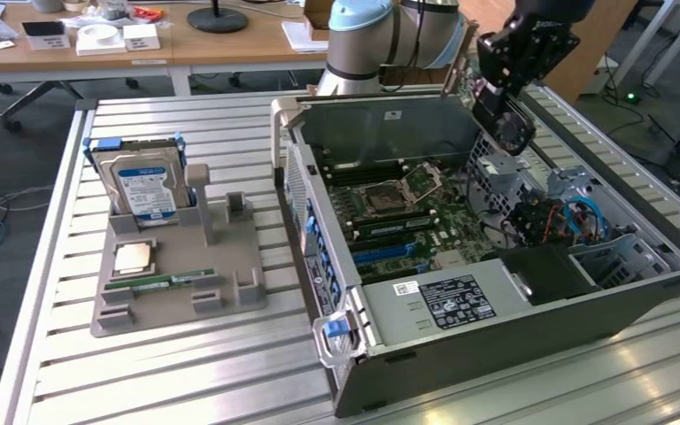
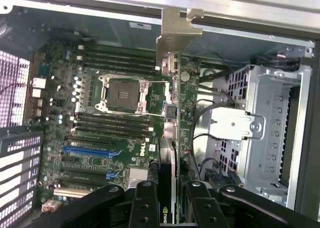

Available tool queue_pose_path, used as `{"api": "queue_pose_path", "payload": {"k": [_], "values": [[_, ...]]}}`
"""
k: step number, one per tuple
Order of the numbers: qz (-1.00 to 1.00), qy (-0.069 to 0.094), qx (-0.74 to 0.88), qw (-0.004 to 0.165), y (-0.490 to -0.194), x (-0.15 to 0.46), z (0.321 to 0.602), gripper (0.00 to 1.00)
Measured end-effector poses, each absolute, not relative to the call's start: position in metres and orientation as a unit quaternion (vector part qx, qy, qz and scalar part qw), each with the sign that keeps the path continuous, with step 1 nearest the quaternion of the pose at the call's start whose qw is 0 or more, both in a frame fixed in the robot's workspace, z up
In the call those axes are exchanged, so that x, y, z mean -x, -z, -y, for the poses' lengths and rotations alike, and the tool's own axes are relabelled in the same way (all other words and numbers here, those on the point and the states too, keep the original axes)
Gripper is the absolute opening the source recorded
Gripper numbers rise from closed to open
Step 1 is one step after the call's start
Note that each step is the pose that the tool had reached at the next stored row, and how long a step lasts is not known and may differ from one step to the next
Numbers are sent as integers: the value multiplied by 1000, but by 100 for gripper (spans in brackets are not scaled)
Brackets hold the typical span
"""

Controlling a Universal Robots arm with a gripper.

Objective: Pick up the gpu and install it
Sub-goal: 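Insert the gpu into the slot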

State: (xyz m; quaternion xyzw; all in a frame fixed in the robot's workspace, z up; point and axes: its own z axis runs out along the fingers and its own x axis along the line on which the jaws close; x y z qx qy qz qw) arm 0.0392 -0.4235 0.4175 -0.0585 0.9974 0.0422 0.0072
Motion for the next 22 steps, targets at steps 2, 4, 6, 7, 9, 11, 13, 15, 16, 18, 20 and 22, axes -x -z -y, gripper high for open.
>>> {"api": "queue_pose_path", "payload": {"k": [2,4,6,7,9,11,13,15,16,18,20,22], "values": [[-996,-42,76,6,-417,-39,423,26],[-995,-42,94,6,-417,-39,423,26],[-993,-43,113,5,-416,-39,423,26],[-992,-43,122,4,-416,-39,423,26],[-989,-43,139,4,-416,-39,423,26],[-987,-43,158,3,-416,-39,423,26],[-984,-43,176,2,-415,-39,423,26],[-980,-43,193,1,-415,-39,423,26],[-978,-43,202,1,-415,-39,423,26],[-975,-43,220,0,-415,-39,423,26],[-970,-43,238,-1,-415,-39,423,26],[-966,-43,255,-1,-414,-39,423,26]]}}
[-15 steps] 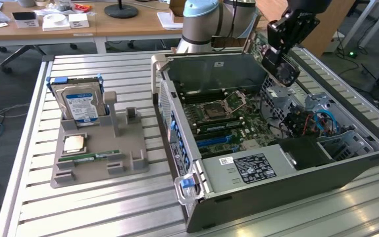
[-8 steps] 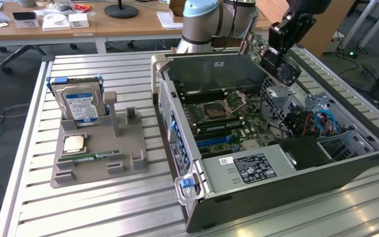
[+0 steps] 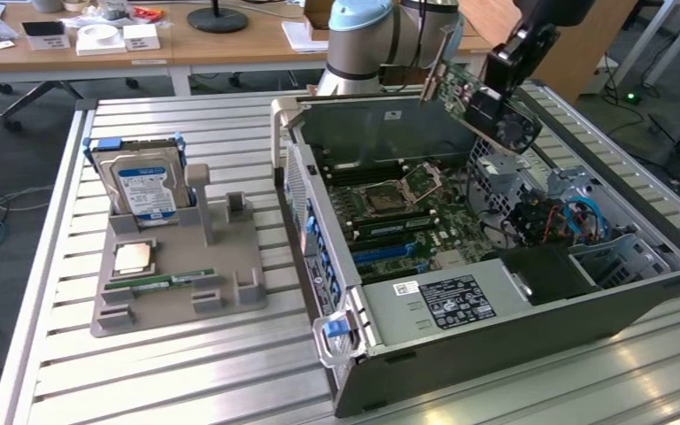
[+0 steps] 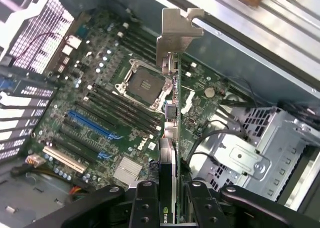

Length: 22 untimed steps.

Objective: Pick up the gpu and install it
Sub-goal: 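Insert the gpu into the slot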

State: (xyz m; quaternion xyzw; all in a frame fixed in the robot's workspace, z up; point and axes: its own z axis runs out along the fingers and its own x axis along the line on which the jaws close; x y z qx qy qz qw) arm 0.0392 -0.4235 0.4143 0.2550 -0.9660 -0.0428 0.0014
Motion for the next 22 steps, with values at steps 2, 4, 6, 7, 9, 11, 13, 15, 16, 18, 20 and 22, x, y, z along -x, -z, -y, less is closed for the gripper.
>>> {"api": "queue_pose_path", "payload": {"k": [2,4,6,7,9,11,13,15,16,18,20,22], "values": [[961,43,-273,2,-414,-39,423,26],[956,43,-290,3,-414,-39,423,26],[950,43,-308,4,-414,-39,423,26],[948,43,-317,4,-413,-39,423,26],[942,43,-334,5,-413,-39,423,26],[936,43,-350,6,-413,-39,423,26],[929,42,-368,6,-413,-39,423,26],[922,42,-384,7,-412,-39,423,26],[919,42,-393,8,-412,-39,423,26],[911,42,-409,8,-412,-39,423,26],[904,42,-426,9,-412,-39,423,26],[896,42,-442,10,-412,-39,423,26]]}}
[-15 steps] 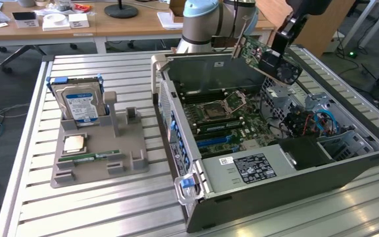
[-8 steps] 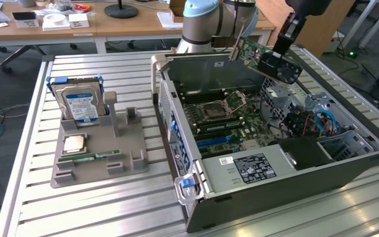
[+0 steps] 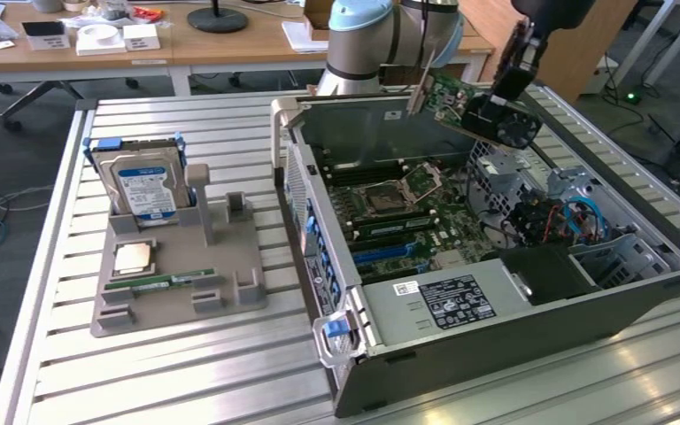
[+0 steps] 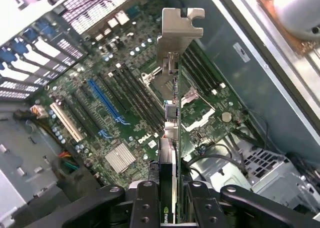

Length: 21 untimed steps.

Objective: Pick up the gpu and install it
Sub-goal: 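Insert the gpu into the slot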

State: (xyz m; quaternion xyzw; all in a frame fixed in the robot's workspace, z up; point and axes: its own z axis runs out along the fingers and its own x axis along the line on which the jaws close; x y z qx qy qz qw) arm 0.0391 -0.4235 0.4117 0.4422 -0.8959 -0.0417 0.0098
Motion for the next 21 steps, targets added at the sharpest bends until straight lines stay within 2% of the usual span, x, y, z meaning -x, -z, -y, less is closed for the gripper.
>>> {"api": "queue_pose_path", "payload": {"k": [21], "values": [[796,39,-604,18,-409,-39,423,26]]}}
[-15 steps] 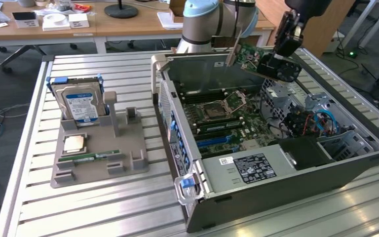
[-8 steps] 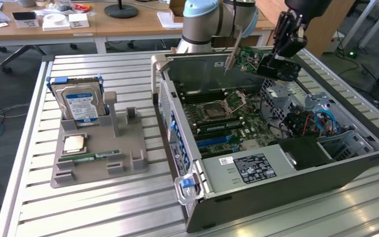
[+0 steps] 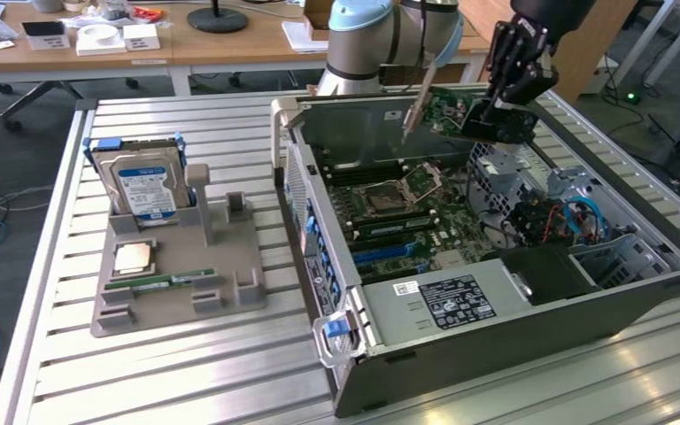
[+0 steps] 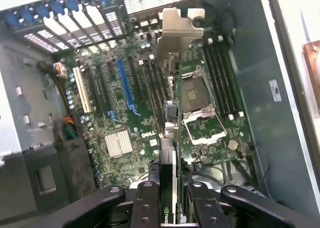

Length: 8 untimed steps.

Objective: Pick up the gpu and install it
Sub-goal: 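Insert the gpu into the slot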

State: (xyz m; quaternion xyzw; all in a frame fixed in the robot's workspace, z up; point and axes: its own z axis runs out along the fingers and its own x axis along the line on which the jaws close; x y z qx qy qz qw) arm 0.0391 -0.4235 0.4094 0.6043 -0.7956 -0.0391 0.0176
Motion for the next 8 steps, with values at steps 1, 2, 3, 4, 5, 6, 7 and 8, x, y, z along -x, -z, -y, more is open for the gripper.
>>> {"api": "queue_pose_path", "payload": {"k": [1,2,3,4,5,6,7,8], "values": [[790,39,-611,18,-409,-39,423,26],[785,39,-619,18,-409,-39,423,26],[779,39,-626,19,-409,-39,423,26],[773,38,-633,19,-409,-39,423,26],[767,38,-640,19,-409,-39,423,26],[761,38,-647,20,-409,-39,423,26],[756,38,-654,20,-409,-39,423,26],[750,38,-660,20,-408,-39,423,26]]}}
